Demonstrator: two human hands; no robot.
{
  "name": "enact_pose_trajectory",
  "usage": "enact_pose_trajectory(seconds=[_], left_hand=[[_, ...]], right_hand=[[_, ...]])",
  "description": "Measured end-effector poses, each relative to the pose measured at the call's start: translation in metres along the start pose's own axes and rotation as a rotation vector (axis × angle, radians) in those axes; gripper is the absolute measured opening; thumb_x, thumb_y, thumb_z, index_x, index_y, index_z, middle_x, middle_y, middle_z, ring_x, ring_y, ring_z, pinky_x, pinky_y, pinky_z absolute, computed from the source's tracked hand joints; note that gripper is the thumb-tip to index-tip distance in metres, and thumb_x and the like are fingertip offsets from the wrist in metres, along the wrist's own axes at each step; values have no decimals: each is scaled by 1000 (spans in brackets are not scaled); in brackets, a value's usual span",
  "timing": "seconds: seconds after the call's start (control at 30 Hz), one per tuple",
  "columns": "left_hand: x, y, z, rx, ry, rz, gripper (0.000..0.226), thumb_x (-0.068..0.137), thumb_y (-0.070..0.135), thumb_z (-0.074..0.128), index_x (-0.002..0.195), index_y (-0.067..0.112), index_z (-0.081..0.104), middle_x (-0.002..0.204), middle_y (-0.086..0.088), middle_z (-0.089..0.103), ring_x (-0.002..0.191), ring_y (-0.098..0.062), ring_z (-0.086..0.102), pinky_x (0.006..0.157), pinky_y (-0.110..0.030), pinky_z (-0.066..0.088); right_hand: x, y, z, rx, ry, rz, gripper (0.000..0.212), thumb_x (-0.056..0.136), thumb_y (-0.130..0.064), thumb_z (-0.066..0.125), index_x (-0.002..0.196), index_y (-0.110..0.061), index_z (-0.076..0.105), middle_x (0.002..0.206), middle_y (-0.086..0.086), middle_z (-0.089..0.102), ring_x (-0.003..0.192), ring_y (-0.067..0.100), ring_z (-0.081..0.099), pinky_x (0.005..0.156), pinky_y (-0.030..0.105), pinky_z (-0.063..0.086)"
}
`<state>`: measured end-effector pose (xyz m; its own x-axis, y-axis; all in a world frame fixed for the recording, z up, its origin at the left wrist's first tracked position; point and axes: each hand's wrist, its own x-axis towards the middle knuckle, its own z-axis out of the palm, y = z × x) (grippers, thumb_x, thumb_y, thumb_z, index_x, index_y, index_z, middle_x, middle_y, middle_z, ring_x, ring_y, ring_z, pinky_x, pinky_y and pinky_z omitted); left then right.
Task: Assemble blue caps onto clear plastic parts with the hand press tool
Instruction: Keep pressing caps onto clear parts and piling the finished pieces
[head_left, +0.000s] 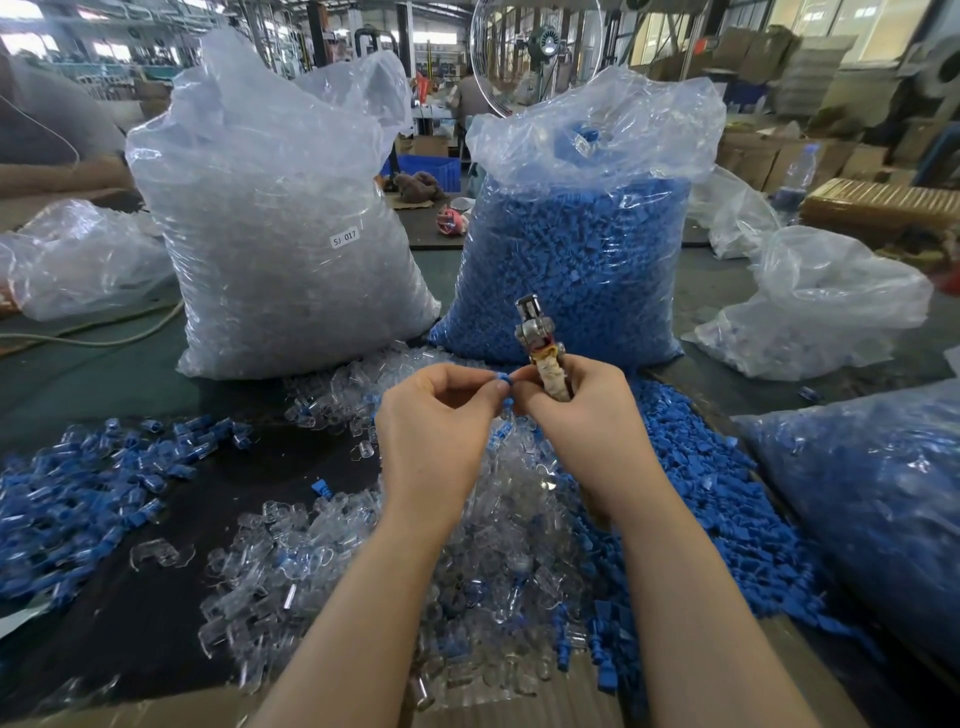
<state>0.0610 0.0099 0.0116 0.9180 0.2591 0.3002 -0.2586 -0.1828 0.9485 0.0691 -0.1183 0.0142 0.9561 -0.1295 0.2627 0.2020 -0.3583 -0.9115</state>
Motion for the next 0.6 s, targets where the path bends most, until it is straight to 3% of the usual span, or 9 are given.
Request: enact_pose_trajectory(seconds=[0.07,0.23,0.37,0.5,0.6], left_hand=[[0,-1,0,4,-1,-1,20,79,14,80,71,29,71,66,10,73,66,-6,70,66,-24,57],[2,0,-1,-56,-14,-41,15,81,8,77,75,21,72,67,5,73,65,-6,70,65,-20,57],[4,1,-3,-154,-40,-68,15,83,2,74,77,16,71,67,2,73,64,-8,70,61,-16,53],[5,1,-5,-186,-62,-59,19,85,0,71,77,18,70,65,5,72,65,-7,70,62,-15,52],[5,1,-6,-187,-75,-50,20,86,1,70,78,19,70,66,6,72,65,-7,70,63,-14,53]], right_hand=[[-1,-1,-2,0,-35,4,13,89,-20,67,78,-25,69,73,-12,72,74,12,68,65,25,56],[-3,2,-10,-46,-149,21,4,85,-22,66,83,-20,69,78,7,70,82,31,65,78,48,54],[-4,8,-15,-96,-236,39,6,81,-20,66,87,-23,68,83,3,70,83,26,65,80,46,54],[-3,12,-15,-132,-287,40,9,84,-15,69,91,-20,67,79,-3,67,72,13,59,74,40,52],[-4,11,-16,-143,-313,29,10,85,-13,68,94,-17,66,84,0,67,78,19,62,79,43,52]])
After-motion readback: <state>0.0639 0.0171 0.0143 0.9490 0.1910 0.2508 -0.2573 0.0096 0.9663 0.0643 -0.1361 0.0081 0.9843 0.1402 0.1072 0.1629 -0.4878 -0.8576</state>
